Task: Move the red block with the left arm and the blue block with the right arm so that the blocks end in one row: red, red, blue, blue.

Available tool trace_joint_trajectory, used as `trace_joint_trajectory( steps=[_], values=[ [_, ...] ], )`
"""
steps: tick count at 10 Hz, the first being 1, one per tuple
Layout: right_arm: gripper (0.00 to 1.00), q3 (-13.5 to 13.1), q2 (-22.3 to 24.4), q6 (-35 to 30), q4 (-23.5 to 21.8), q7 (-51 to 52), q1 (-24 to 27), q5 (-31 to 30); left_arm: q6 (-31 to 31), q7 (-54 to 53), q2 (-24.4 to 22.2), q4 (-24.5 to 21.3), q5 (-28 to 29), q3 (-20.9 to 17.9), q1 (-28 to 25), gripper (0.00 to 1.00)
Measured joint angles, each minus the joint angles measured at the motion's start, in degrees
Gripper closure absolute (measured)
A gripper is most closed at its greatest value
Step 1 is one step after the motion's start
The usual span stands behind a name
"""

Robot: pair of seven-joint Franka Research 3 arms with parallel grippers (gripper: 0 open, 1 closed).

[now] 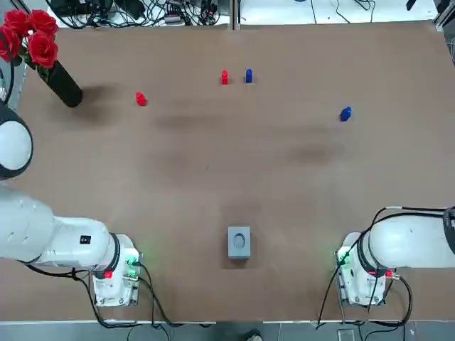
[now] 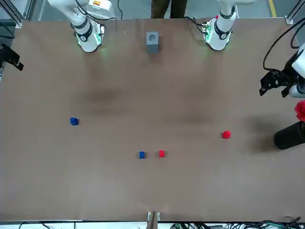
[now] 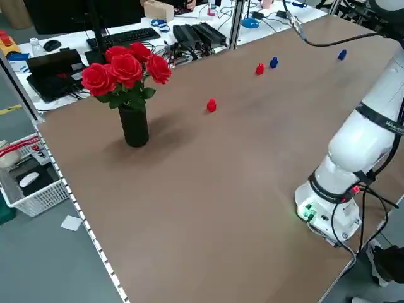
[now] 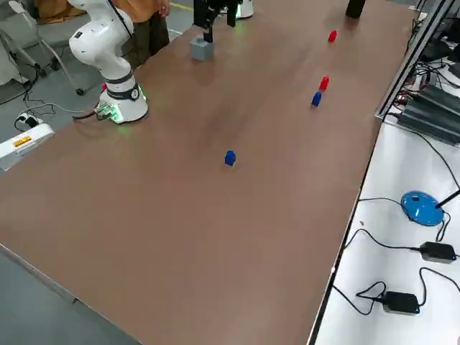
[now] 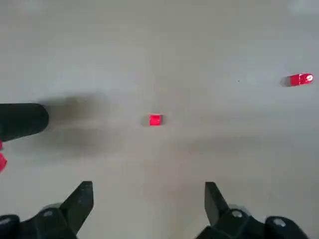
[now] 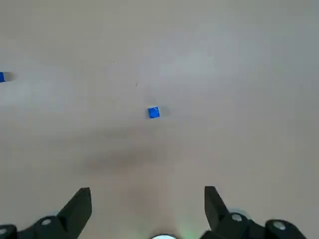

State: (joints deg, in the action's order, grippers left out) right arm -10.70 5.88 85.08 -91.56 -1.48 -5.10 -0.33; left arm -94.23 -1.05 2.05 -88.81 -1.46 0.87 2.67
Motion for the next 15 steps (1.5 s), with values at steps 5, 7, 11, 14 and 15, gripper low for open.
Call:
trace_joint_trajectory(
  steps=[5, 7, 11, 14, 15],
  values=[
    [0.0, 0.1, -0.91, 20.05, -17.22, -0.02, -0.01, 0.0, -4.97, 0.02, 11.39, -1.89, 0.0, 0.05, 0.45, 0.02],
    [0.0, 0.21, -2.18, 29.72, -25.2, -0.02, -0.05, 0.0, -14.77, 0.02, 13.3, -7.07, 0.0, 0.09, 0.49, 0.02],
    [0.02, 0.44, -11.37, 38.43, -28.97, -0.02, -0.34, 0.0, -31.41, 0.02, 15.48, -18.25, 0.01, 0.29, 0.96, 0.05],
    [0.08, 0.5, -17.26, 43.88, -29.41, 0.12, -0.58, 0.0, -39.31, 0.02, 20.04, -21.31, 0.01, 0.28, 1.06, 0.05],
    [0.1, 0.55, -19.0, 45.58, -29.55, 0.43, -0.65, 0.0, -43.19, 0.02, 21.19, -22.84, 0.05, 0.27, 1.06, 0.06]
  ],
)
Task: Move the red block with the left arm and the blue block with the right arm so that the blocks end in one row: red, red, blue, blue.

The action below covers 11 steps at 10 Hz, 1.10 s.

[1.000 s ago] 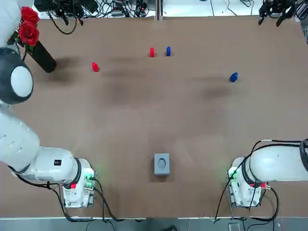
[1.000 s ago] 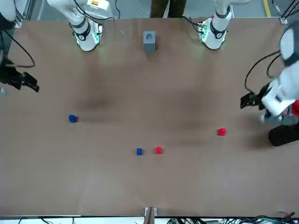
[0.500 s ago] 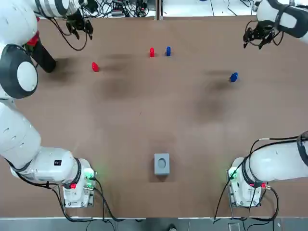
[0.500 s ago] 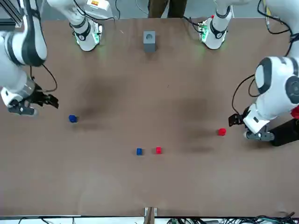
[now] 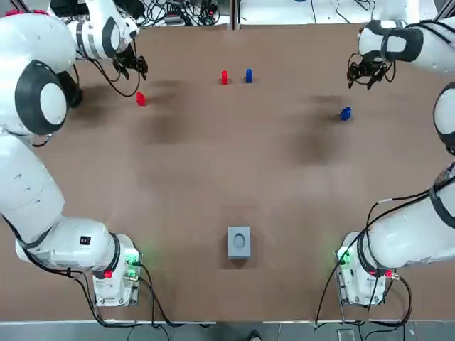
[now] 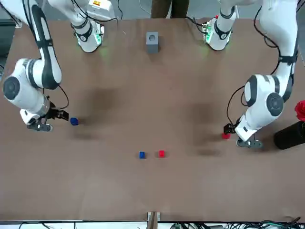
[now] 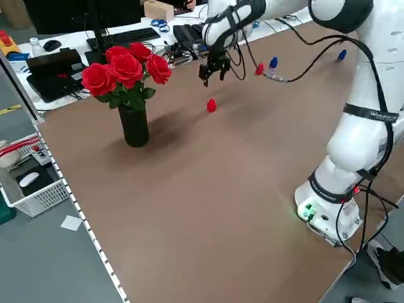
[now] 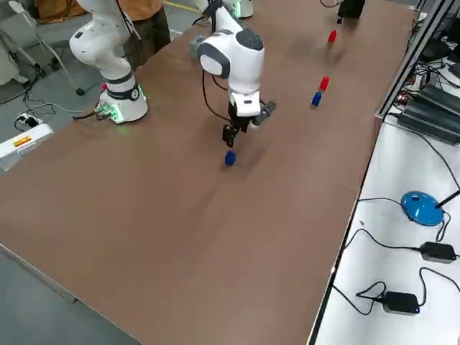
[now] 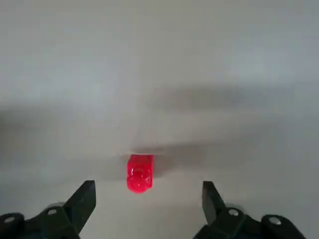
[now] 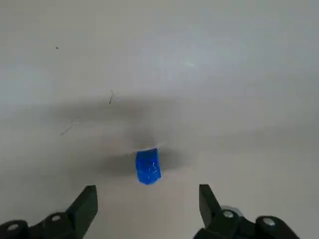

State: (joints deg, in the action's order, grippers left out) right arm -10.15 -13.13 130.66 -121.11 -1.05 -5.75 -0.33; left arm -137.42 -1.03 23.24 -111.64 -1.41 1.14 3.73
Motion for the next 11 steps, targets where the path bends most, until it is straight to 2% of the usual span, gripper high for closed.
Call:
trace_joint_trajectory(
  steps=[2, 3, 5, 7, 8, 10, 11],
  values=[
    [0.12, 0.02, -2.51, 5.29, -1.39, 2.02, 0.0, 0.0, -7.65, 0.0, 2.31, -3.66, 0.01, -0.06, -0.04, 0.07],
    [0.14, 0.01, -3.34, 7.91, -2.69, 3.38, 0.01, 0.0, -9.07, -0.01, 3.17, -4.52, 0.01, -0.09, -0.1, 0.08],
    [0.19, -0.02, -4.35, 10.9, -4.26, 5.52, 0.23, 0.02, -9.3, -0.16, 3.64, -4.78, 0.03, -0.24, -0.26, 0.12],
    [0.19, -0.08, -4.62, 14.3, -6.4, 6.34, 0.62, 0.09, -9.3, -0.68, 3.63, -5.19, 0.44, -0.45, -0.53, 0.22],
    [0.19, -0.09, -4.65, 15.4, -7.22, 6.38, 0.7, 0.19, -9.3, -1.02, 3.64, -5.5, 0.46, -0.46, -0.61, 0.29],
    [0.19, -0.08, -4.68, 16.91, -8.6, 6.39, 0.7, 0.62, -9.3, -1.4, 3.64, -5.65, 0.47, -0.46, -0.63, 0.61],
    [0.22, -0.05, -4.68, 17.01, -8.99, 6.44, 0.7, 1.13, -9.27, -1.46, 3.49, -5.64, 0.58, -0.46, -0.63, 0.67]
  ],
)
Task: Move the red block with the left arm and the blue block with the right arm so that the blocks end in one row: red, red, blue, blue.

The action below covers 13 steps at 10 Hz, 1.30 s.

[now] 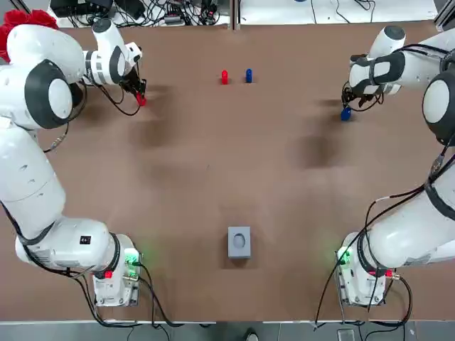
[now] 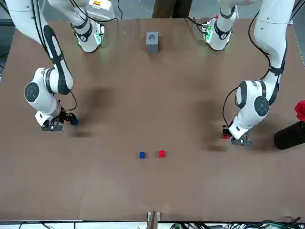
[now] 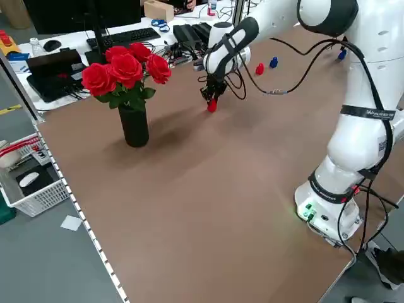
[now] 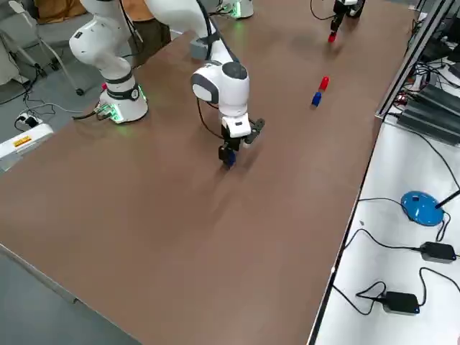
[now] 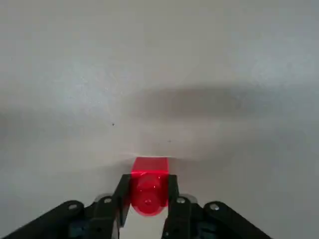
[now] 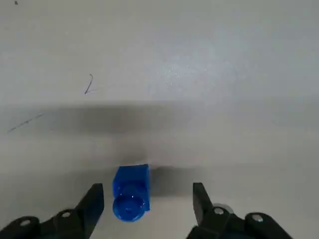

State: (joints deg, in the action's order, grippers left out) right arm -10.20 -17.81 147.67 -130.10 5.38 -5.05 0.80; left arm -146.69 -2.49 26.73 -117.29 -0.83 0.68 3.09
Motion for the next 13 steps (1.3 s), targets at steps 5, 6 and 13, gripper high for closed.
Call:
trace_joint_trajectory(
  steps=[5, 6, 13],
  values=[
    [0.3, 0.31, -0.03, 0.02, -0.94, 0.36, -0.14, 2.91, 0.0, -0.31, -0.03, 0.01, 0.21, 0.01, 0.03, 0.67],
    [0.34, 0.38, -0.09, 0.02, -1.08, 0.44, -0.27, 3.66, 0.0, -0.35, -0.03, 0.04, 0.26, 0.01, 0.07, 0.67],
    [0.59, 0.48, -0.2, 0.06, -1.09, 0.49, -0.64, 4.71, -0.02, 0.73, 1.11, 3.22, 0.27, 1.85, 2.0, 0.69]
  ],
)
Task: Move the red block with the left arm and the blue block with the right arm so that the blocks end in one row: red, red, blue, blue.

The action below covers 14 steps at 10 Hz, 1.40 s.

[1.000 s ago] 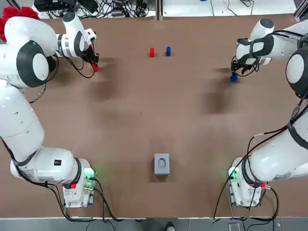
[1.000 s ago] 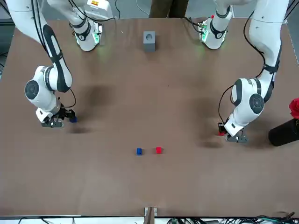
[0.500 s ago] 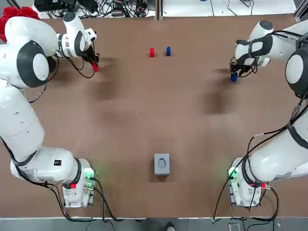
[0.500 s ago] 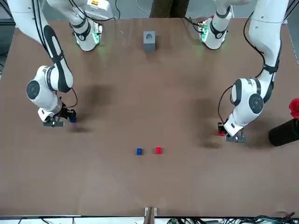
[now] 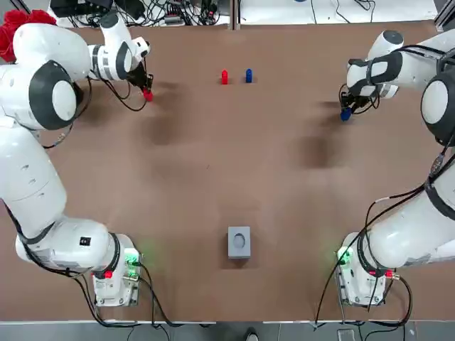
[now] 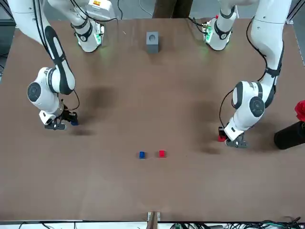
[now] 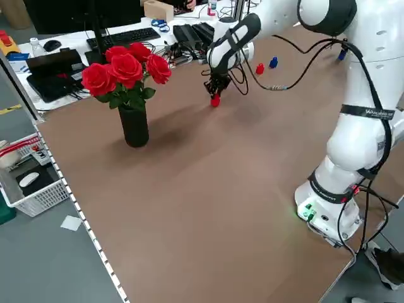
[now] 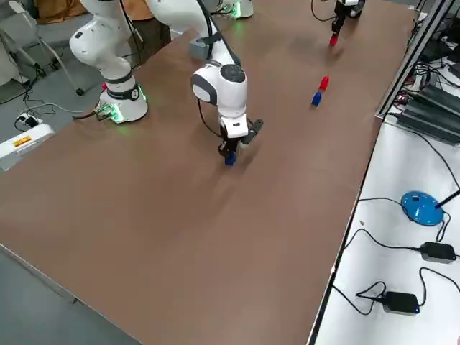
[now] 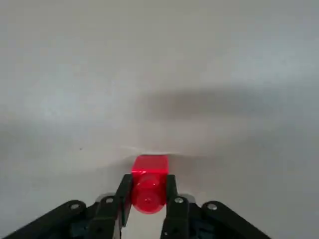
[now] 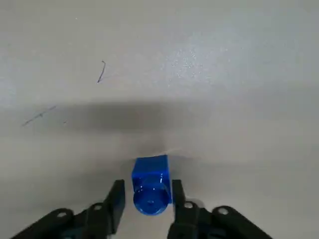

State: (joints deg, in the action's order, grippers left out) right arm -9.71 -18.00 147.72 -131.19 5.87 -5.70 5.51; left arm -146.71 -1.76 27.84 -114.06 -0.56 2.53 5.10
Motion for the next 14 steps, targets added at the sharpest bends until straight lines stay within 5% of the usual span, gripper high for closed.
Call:
trace_joint_trajectory(
  steps=[3, 7, 14],
  values=[
    [0.7, -0.01, 0.0, 0.08, 0.02, 0.0, 0.0, 0.05, 0.0, 2.84, 2.78, 3.46, 0.0, 1.62, 0.81, 0.69],
    [0.7, 0.57, -0.58, 0.11, 1.74, -0.01, -0.91, 1.93, 0.0, 6.02, 5.35, 7.3, 0.0, 3.34, 1.64, 0.69],
    [0.7, 6.47, -5.41, -0.01, 8.88, -7.65, -1.81, 3.5, 0.5, 13.59, 10.61, 15.24, 0.0, 6.57, 3.66, 0.7]
  ],
)
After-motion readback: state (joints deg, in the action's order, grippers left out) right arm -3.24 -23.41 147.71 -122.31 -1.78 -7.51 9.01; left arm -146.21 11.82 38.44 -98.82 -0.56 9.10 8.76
